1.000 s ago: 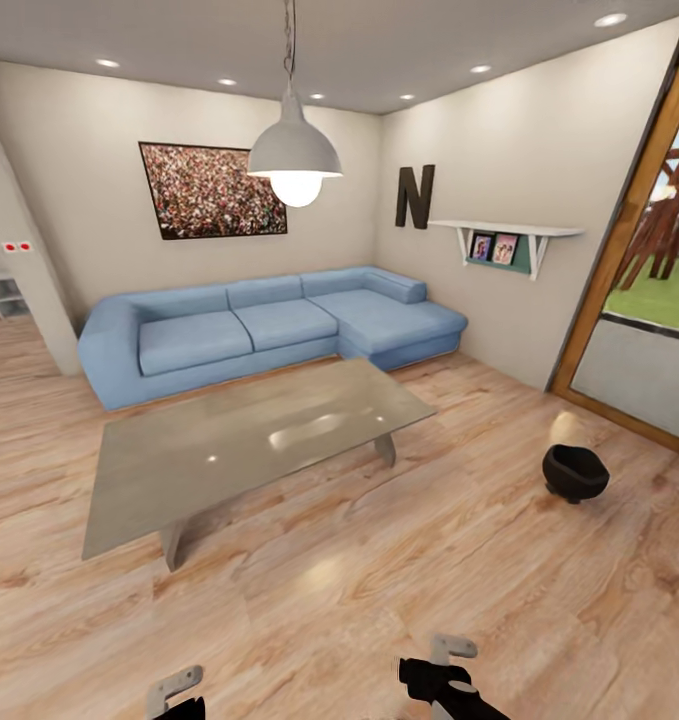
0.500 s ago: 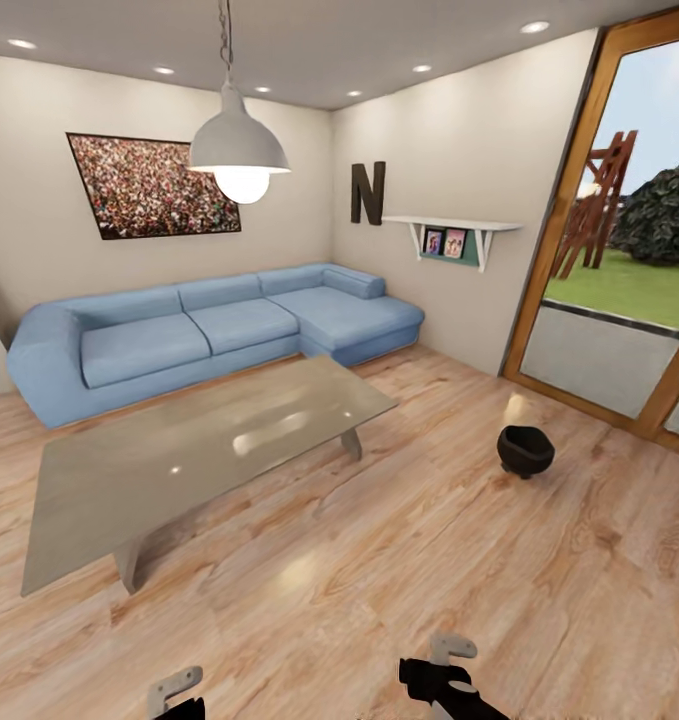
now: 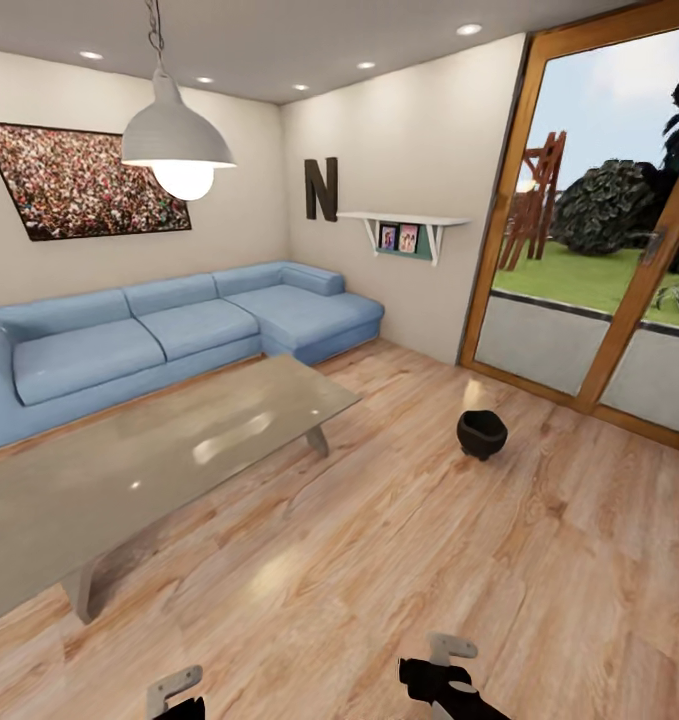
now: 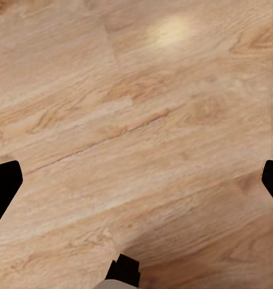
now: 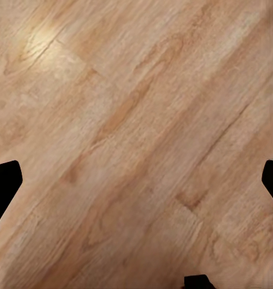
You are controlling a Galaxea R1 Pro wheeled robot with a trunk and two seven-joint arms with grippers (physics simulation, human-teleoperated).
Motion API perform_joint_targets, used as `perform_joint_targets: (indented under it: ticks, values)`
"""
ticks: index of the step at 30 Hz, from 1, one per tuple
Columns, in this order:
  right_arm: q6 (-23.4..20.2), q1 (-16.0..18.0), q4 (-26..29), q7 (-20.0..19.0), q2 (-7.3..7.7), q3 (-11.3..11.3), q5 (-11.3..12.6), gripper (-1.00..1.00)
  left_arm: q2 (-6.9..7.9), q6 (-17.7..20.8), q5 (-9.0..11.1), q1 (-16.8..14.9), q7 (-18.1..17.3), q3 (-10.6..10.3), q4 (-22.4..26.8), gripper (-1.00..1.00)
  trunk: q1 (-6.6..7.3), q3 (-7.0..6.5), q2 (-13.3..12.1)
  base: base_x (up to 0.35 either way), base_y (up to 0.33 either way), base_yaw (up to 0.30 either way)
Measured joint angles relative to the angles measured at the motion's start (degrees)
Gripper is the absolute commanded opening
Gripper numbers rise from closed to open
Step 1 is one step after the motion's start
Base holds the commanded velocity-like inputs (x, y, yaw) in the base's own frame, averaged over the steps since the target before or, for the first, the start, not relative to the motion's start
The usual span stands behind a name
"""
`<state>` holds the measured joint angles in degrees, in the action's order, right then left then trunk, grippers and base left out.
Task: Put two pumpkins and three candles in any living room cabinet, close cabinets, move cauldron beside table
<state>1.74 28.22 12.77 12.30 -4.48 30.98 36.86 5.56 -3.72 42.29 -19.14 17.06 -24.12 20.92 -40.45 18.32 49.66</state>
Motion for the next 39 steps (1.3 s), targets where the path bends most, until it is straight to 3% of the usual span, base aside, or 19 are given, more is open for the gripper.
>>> perform_joint_targets:
  ticks: [39]
  values:
    - [0.03,0.00,0.01,-0.06,0.02,0.00,0.13,1.00,-0.07,0.00,0.00,0.00,0.00,-0.12,-0.25,1.00,0.00,1.37,0.00,0.000,0.000,-0.274]
